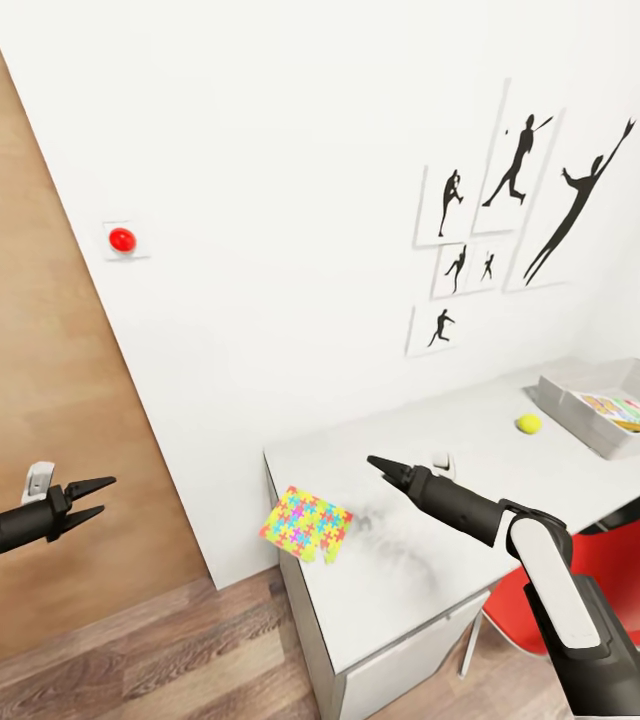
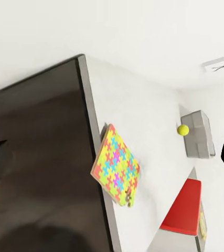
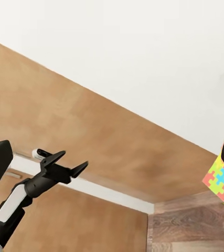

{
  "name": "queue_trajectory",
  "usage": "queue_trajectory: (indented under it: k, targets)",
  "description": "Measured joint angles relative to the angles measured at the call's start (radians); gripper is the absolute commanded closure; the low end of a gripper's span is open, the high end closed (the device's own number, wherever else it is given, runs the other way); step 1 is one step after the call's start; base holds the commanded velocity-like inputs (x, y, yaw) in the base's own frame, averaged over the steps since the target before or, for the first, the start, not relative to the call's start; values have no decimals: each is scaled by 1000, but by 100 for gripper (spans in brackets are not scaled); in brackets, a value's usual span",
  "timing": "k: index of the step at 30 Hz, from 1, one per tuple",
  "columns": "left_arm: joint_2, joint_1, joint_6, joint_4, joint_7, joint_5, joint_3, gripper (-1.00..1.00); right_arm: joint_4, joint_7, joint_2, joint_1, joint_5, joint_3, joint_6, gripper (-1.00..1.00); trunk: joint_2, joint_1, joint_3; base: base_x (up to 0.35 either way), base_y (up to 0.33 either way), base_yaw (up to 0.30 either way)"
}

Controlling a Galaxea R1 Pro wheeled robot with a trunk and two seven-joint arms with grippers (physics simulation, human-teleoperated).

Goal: Put all the toys in the child's room - the three board games (two on the bed and one on the table), the two jigsaw puzzles on the table, and the tennis ball on the table - inside the toy box on the table in the child's room.

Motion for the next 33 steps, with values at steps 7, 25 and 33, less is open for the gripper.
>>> queue_trajectory:
  k: [7,25,33]
  targets:
    - [-1,0,1,-1,4,0,-1,-100,-6,39,-1,1,2,-2,1,-100,0,0,12,0,0,0]
    - [-53,-5,1,-14,177,0,-2,-100,-14,66,-3,2,1,-5,6,-100,-77,42,7,0,0,0]
    - [-116,-19,-1,-17,378,2,-3,-100,-13,141,-6,2,5,-12,4,-100,-133,73,-5,0,0,0]
